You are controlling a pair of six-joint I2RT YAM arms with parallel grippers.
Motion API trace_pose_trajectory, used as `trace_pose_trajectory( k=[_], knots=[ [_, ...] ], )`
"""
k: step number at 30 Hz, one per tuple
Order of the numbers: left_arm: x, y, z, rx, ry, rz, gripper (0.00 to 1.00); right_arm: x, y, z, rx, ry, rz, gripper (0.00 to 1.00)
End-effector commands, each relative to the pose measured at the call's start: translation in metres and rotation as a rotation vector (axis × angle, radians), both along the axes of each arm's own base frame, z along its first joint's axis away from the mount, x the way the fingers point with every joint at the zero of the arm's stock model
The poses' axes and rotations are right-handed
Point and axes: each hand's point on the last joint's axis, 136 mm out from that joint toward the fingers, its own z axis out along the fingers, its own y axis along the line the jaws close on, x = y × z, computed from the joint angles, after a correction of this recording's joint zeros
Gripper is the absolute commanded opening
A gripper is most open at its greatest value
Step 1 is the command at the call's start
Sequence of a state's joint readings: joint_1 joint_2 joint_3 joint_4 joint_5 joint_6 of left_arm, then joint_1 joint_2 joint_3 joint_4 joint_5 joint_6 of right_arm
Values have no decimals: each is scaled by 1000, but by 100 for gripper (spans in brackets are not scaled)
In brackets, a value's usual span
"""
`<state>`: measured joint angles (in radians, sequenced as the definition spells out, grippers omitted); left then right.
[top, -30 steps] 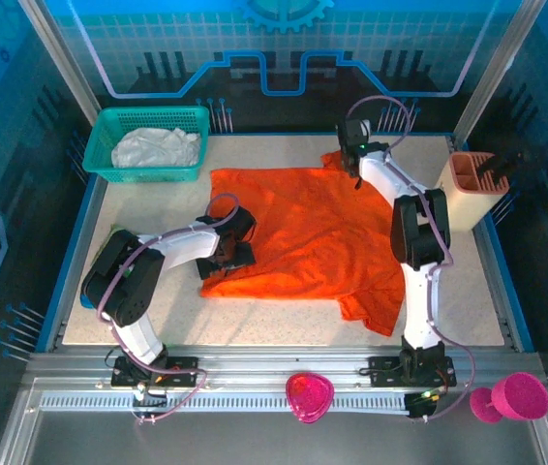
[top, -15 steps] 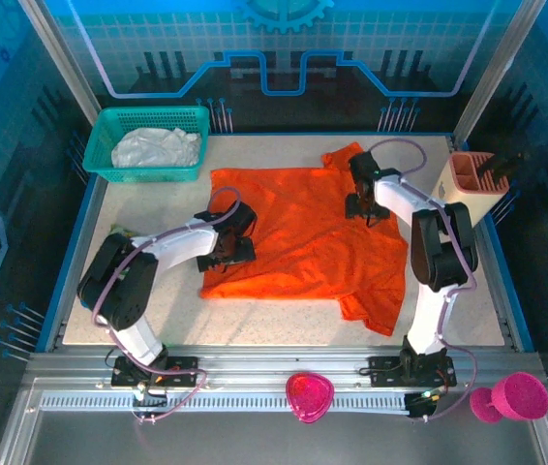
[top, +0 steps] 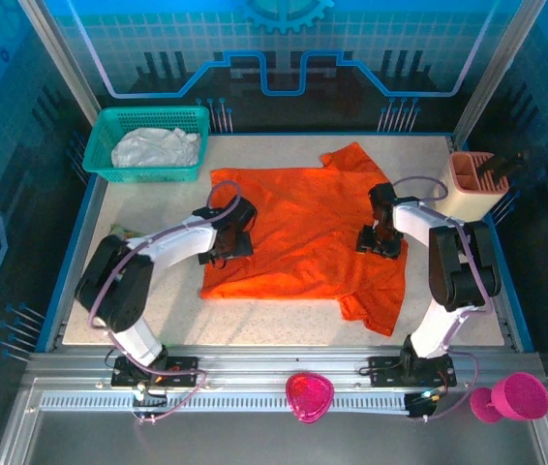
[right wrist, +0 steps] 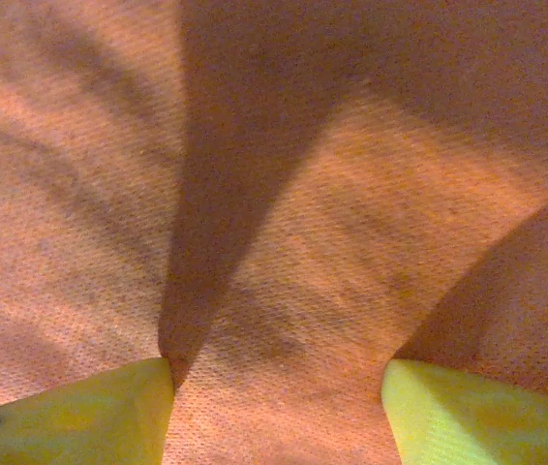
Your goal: Fold and stack the t-shirts
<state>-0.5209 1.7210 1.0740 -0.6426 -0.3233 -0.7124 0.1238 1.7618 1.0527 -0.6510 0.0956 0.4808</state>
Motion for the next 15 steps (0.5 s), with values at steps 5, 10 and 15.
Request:
trace_pose_trajectory(
  k=[5, 10, 15],
  knots=[
    [-4, -23, -58, -51, 110, 6, 79, -10, -26, -12, 11, 39, -118, 60],
    [-18, -32, -71, -20, 141, -17, 78, -11, -38, -14, 21, 39, -148, 60],
    [-25, -24, -66, 9, 146, 8, 78, -13, -38, -13, 27, 41, -148, 60]
  ],
)
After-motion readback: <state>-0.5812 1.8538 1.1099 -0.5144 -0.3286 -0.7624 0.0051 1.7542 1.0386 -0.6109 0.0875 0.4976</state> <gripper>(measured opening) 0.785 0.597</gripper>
